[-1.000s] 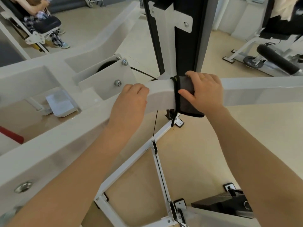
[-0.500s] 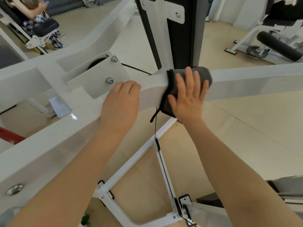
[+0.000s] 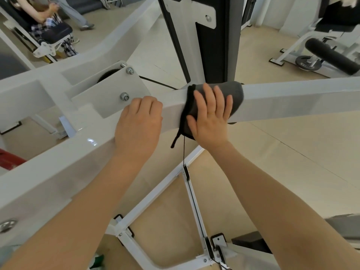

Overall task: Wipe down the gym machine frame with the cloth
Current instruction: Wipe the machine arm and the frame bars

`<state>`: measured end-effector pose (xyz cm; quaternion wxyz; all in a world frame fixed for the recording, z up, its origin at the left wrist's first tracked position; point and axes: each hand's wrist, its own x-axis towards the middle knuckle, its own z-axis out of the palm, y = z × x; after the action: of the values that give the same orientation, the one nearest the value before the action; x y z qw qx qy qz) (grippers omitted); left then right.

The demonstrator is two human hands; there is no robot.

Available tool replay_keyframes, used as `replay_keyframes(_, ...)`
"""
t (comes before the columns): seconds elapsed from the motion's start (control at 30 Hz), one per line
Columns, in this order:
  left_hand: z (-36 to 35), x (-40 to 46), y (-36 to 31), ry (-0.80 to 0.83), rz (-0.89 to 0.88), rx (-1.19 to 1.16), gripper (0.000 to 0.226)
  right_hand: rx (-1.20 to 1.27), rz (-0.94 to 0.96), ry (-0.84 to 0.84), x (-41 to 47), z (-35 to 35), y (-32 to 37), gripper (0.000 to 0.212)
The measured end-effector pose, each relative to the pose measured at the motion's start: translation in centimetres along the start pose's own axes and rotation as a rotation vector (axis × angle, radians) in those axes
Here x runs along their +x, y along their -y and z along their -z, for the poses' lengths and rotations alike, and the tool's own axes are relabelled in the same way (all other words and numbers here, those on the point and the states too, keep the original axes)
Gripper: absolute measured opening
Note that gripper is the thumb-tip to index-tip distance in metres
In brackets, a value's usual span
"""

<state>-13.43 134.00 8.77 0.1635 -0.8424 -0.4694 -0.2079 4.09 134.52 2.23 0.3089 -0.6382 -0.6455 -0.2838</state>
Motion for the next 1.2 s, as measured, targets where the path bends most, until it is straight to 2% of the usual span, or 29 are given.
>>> replay_keyframes(0.13, -0.1, 0.0, 0.1, -0.028, -0.023, -0.011, 0.022, 0.042, 0.069, 0.011, 2.1, 1.3, -0.7, 0.040)
replay_keyframes(0.3, -0.2, -0.1, 0.2, -0.053, -0.029, -0.013, 0.019, 0.032, 0.015, 0.313, 5.5, 2.3, 0.9, 0.047)
replay_keyframes(0.43, 0.0, 0.0, 0.3, -0.072, -0.048, -0.086, 0.015, 0.054, 0.158, 0.380, 6.5, 1.7, 3.0, 0.043)
replay_keyframes(0.53, 0.0, -0.1, 0.6, -0.055, -0.063, -0.155, 0.020, 0.099, 0.229, 0.437, 6.6, 1.8, 1.5, 0.042)
replay_keyframes(0.67, 0.4, -0.2, 0.8, -0.065, -0.038, -0.257, 0.020, -0.032, -0.039, 0.377, 6.2, 2.2, -2.3, 0.046)
replay_keyframes(0.77, 1.2, -0.1, 0.8, -0.061, -0.013, -0.340, 0.021, -0.043, -0.117, 0.366, 5.7, 2.3, -2.1, 0.044)
replay_keyframes(0.9, 2.7, -1.2, 1.7, -0.035, 0.028, -0.249, 0.027, 0.083, -0.051, 0.396, 5.1, 2.8, 2.2, 0.040)
replay_keyframes(1.07, 4.6, -3.6, 3.5, 0.028, 0.132, -0.149, 0.030, 0.321, 0.059, 0.437, 3.5, 4.1, 10.0, 0.049)
replay_keyframes(1.2, 5.6, -5.7, 4.7, 0.074, 0.168, -0.112, 0.032, 0.402, 0.129, 0.426, 3.0, 4.6, 11.0, 0.054)
